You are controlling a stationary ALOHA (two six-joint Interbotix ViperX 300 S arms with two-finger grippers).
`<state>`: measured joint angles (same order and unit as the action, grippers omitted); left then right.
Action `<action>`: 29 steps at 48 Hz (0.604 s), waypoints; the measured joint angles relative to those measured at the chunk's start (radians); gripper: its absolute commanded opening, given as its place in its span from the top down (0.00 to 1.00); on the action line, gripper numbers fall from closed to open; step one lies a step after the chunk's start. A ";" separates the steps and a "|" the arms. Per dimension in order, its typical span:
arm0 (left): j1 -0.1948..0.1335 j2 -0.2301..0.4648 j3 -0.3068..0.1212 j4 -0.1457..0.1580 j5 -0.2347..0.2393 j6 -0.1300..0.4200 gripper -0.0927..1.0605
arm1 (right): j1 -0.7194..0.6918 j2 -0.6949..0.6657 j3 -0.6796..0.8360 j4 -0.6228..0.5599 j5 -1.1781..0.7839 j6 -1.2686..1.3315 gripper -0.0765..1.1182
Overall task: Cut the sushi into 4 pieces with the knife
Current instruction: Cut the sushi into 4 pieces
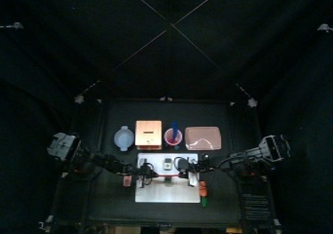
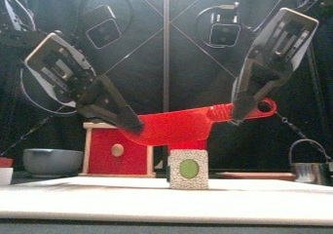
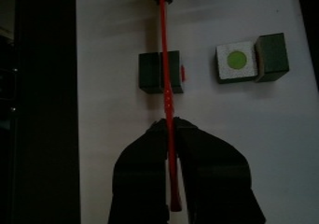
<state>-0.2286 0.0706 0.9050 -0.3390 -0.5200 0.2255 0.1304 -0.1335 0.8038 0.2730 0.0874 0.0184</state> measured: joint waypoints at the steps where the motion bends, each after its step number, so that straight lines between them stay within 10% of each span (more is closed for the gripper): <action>1: 0.000 0.000 0.000 0.000 0.000 0.000 0.73 | 0.000 0.000 0.000 0.000 0.000 0.000 0.86; 29: -0.011 0.043 -0.015 -0.002 -0.005 -0.002 0.73 | 0.020 0.067 0.005 0.038 -0.003 0.002 0.86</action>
<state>-0.2393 0.1135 0.8897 -0.3405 -0.5246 0.2240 0.1503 -0.0660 0.8084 0.3114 0.0844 0.0199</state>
